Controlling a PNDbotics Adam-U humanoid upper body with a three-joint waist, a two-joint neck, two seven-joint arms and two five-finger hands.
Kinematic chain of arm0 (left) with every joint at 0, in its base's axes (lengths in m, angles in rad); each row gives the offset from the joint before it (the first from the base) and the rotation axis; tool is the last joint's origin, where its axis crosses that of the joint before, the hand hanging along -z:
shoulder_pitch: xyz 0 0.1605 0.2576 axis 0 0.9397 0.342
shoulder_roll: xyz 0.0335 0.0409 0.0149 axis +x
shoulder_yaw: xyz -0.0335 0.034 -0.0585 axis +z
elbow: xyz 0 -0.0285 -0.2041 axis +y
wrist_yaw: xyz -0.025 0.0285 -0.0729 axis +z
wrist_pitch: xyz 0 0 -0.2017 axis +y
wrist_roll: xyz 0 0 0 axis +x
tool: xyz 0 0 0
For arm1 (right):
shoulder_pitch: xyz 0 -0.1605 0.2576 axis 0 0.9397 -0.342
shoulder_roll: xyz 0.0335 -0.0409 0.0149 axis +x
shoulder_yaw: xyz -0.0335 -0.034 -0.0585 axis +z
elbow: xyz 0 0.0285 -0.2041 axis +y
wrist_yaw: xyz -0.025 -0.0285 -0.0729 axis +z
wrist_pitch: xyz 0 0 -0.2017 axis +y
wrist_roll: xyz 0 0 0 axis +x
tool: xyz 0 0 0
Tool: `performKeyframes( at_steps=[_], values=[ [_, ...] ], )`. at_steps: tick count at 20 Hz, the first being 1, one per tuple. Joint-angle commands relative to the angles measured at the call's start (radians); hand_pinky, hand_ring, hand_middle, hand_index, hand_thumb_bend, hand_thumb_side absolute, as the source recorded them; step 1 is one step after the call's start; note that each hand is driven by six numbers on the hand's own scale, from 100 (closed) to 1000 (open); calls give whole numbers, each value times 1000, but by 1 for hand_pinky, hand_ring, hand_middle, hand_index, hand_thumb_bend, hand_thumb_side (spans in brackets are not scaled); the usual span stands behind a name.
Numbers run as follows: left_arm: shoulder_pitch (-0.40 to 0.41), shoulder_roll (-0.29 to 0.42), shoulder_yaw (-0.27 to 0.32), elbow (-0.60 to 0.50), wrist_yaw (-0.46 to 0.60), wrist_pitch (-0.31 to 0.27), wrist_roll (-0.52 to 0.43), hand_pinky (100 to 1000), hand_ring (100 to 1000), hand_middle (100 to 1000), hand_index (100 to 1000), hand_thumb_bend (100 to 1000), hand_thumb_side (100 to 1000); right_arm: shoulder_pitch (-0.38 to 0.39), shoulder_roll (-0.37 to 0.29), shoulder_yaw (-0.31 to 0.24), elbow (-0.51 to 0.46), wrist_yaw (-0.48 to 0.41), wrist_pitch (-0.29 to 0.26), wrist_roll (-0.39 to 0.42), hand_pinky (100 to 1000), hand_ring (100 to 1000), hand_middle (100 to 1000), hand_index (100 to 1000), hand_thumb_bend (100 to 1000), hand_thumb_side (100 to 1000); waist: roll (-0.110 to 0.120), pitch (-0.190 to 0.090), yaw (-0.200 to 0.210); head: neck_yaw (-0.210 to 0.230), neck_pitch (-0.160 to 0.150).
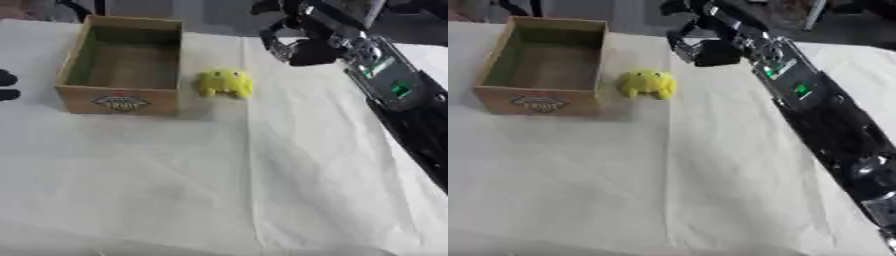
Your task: Pick up objects on the table and place them in the box.
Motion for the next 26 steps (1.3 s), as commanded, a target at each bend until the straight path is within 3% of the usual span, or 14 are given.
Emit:
performKeyframes(
  at_steps=[1, 4, 6, 12, 18, 26],
  values=[
    [-23, 3, -9, -24, 10, 0, -12, 747, 751, 649, 768, 344, 536, -52, -2, 0, 121, 83, -37, 27, 812, 1000, 864, 902, 100, 424, 1, -11, 15, -18, -16],
    [-34, 1, -16, -27, 14, 0, -20, 748, 751, 650, 768, 343, 533, -88, 14, -5, 240, 200, -73, 12, 958, 1000, 902, 922, 100, 419, -4, -6, 46, -29, -26],
    [-40, 0, -20, -29, 16, 0, -24, 748, 751, 650, 768, 343, 533, -103, 23, -10, 299, 276, -90, -19, 1000, 1000, 914, 929, 100, 431, -5, -4, 61, -33, -31],
    [-52, -4, -29, -33, 20, 0, -34, 747, 752, 649, 769, 341, 533, -129, 43, -18, 403, 437, -85, -100, 1000, 1000, 915, 934, 100, 427, -6, 5, 95, -47, -43],
    [-55, -7, -31, -34, 20, 0, -39, 748, 752, 649, 769, 340, 535, -135, 67, -16, 453, 502, -79, -119, 1000, 1000, 899, 928, 100, 477, -4, 13, 104, -50, -45],
    [-55, -9, -33, -33, 18, 0, -42, 748, 752, 649, 769, 340, 536, -135, 91, -6, 481, 543, -104, -72, 1000, 1000, 898, 929, 100, 587, -2, 14, 99, -49, -41]
  ],
)
